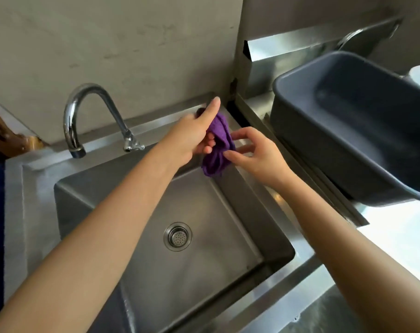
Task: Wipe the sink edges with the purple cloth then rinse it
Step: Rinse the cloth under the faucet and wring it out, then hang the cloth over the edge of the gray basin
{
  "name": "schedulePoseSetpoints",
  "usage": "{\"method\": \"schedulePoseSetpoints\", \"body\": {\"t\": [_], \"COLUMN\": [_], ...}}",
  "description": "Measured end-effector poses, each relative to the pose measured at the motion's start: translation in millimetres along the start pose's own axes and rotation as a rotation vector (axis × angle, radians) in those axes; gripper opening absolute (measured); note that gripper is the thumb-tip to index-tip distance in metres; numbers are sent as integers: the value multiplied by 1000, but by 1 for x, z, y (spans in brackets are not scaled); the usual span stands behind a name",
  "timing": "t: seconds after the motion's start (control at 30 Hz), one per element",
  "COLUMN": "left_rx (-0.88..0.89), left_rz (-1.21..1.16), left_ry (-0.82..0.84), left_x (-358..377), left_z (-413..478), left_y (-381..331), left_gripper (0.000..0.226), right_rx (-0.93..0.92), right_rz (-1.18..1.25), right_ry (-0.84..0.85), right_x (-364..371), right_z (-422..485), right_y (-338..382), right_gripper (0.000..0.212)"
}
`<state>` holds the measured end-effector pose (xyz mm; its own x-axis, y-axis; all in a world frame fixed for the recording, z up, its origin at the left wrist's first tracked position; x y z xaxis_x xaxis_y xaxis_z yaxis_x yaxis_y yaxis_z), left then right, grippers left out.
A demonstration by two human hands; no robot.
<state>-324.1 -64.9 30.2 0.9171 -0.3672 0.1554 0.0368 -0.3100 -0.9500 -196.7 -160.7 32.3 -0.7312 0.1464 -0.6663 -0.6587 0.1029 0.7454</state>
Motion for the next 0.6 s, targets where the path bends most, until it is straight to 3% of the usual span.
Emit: {"method": "schedulePoseSetpoints", "body": {"t": [0.13, 0.23, 0.33, 0.4, 0.5, 0.6], "left_rx": [101, 100, 159, 215, 151, 75], "left_rz": [80, 120, 268, 297, 77, -74], "left_ry": [296, 369, 319, 196, 45, 49], "left_x": [22, 37, 59, 77, 101, 116], "left_z": [-4, -4, -3, 0, 3, 8], "left_y": [-32, -55, -72, -79, -83, -85], "left_gripper": [27, 19, 3, 11, 8, 18], "right_rx": [70, 74, 23, -4, 4, -13], "right_rz": [170, 154, -76, -105, 53, 236], "right_ry": [50, 12, -75, -110, -67, 79], "right_x": [-42, -76, -107, -128, -157, -188], "right_z": [3, 9, 13, 15, 21, 26], "right_y": [-5, -7, -6, -4, -1, -5], "right_gripper": [16, 12, 12, 17, 19, 22]}}
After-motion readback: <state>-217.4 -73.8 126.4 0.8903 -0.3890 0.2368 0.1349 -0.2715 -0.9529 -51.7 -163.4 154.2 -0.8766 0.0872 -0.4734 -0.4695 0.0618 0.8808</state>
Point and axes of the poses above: each hand's wrist, its own z-axis towards the middle knuckle, its own x-axis out of the palm, y = z × x, the point moved 2 cm from there along z, towards the middle knuckle, and after that the axes turned 10 degrees about -z, right-handed, at the moved point
